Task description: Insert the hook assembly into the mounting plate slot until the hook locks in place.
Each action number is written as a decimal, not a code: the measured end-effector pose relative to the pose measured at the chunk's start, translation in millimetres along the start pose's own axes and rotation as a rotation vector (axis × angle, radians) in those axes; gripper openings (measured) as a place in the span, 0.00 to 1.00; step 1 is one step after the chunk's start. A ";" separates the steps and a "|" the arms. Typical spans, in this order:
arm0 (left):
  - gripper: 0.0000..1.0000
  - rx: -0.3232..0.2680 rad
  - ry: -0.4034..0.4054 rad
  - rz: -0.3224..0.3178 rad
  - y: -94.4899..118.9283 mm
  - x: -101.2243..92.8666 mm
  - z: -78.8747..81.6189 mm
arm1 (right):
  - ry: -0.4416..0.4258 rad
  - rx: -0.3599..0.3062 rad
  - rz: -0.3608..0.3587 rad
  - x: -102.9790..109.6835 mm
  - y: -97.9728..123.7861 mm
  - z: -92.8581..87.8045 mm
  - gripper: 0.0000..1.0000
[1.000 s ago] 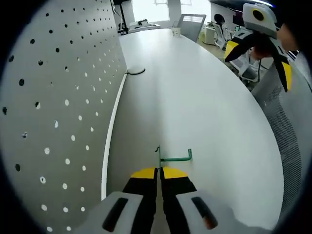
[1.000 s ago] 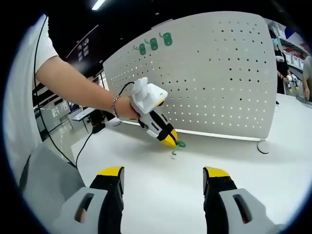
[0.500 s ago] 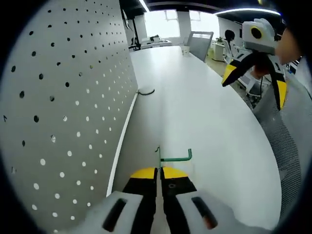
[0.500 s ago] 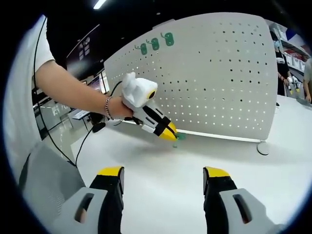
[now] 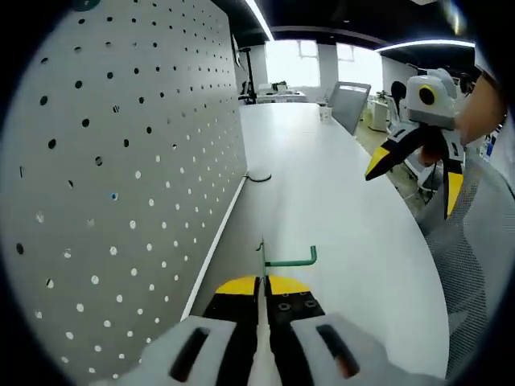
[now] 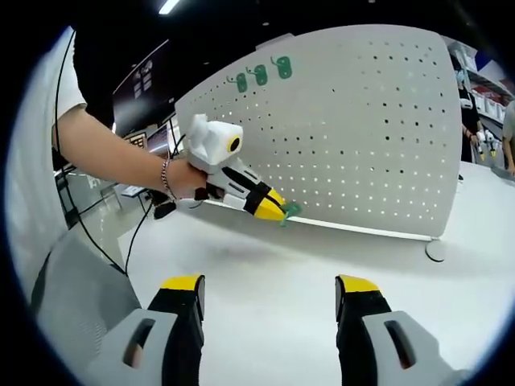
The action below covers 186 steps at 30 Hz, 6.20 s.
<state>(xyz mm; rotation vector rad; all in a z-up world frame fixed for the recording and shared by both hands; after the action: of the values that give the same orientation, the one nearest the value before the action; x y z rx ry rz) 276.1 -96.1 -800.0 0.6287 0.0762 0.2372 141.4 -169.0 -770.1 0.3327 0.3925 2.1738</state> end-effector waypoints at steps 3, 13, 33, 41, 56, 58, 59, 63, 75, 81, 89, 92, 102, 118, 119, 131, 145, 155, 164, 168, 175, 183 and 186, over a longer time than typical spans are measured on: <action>0.03 -0.017 0.003 0.004 5.2 -2.1 1.2 | 0.006 -0.001 0.003 0.7 0.0 0.9 0.63; 0.03 -0.099 0.015 0.043 26.0 -1.9 17.6 | 0.034 -0.010 0.002 2.1 0.2 6.9 0.64; 0.03 -0.214 0.066 0.099 65.8 -9.7 33.9 | 0.030 -0.045 0.003 5.7 8.5 18.9 0.64; 0.03 -0.259 0.079 0.118 83.4 -20.5 37.8 | 0.016 -0.071 -0.007 6.1 15.6 25.3 0.64; 0.03 -0.355 0.124 0.167 115.2 -34.8 46.1 | 0.011 -0.101 -0.003 12.1 21.3 32.8 0.64; 0.03 -0.367 0.132 0.171 119.3 -37.1 46.6 | 0.009 -0.106 -0.005 12.4 22.6 33.7 0.64; 0.03 -0.375 0.136 0.176 121.2 -37.5 47.5 | 0.008 -0.107 -0.006 12.3 23.1 33.7 0.64; 0.03 -0.408 0.147 0.192 130.9 -41.1 53.5 | 0.002 -0.114 -0.007 11.9 25.3 34.6 0.63; 0.03 -0.503 0.154 0.250 161.5 -45.8 70.0 | 0.008 -0.130 -0.003 14.7 27.2 42.1 0.63; 0.03 -0.540 0.175 0.267 174.1 -50.3 74.9 | 0.013 -0.131 -0.001 16.6 27.2 41.9 0.63; 0.04 -0.567 0.197 0.272 179.2 -56.2 79.4 | 0.002 -0.139 0.002 17.6 27.4 44.0 0.62; 0.04 -0.566 0.195 0.273 178.8 -56.5 79.0 | 0.007 -0.137 0.006 18.7 26.7 44.7 0.62; 0.04 -0.562 0.199 0.278 177.6 -56.1 75.4 | 0.001 -0.305 0.030 26.7 36.5 82.3 0.62; 0.04 -0.563 0.211 0.287 175.7 -57.1 72.8 | 0.006 -0.413 0.100 45.1 36.9 111.3 0.54; 0.04 -0.562 0.211 0.286 175.3 -57.7 72.7 | 0.005 -0.412 0.106 46.5 35.7 111.8 0.54; 0.04 -0.562 0.219 0.300 176.5 -58.8 70.1 | -0.018 -0.436 0.167 63.5 10.0 128.3 0.51; 0.04 -0.562 0.225 0.307 177.9 -58.9 68.4 | -0.021 -0.451 0.231 83.5 -13.0 144.5 0.52; 0.04 -0.566 0.234 0.313 179.4 -60.5 66.3 | -0.044 -0.436 0.252 92.7 -28.2 153.6 0.45; 0.04 -0.565 0.236 0.310 179.1 -63.2 65.9 | -0.061 -0.427 0.270 100.7 -38.1 158.3 0.41; 0.04 -0.566 0.236 0.308 178.6 -64.7 66.4 | -0.085 -0.419 0.279 101.6 -40.3 160.1 0.32; 0.04 -0.572 0.235 0.312 179.4 -65.9 67.6 | -0.109 -0.414 0.268 99.2 -45.0 163.5 0.26; 0.04 -0.577 0.233 0.308 176.6 -68.9 70.4 | -0.151 -0.407 0.283 104.2 -48.1 164.1 0.19; 0.04 -0.578 0.235 0.311 176.1 -69.0 70.2 | -0.159 -0.408 0.267 102.2 -48.1 163.6 0.16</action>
<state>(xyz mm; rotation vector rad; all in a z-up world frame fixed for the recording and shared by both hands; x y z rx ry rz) 184.5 -15.2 -639.4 0.0307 0.1291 0.6085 178.0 -33.1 -629.7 0.3390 -0.1963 2.3990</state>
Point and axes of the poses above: the point that each gripper's makers call its tool centre point, and the gripper's own axes: y roughly backward along the fingers, x roughly to its left, z roughly out of its top, the point moved 1 cm from there along y, roughly backward along the fingers, and after that the axes turned 5 degrees about y, right-handed, at the moved point
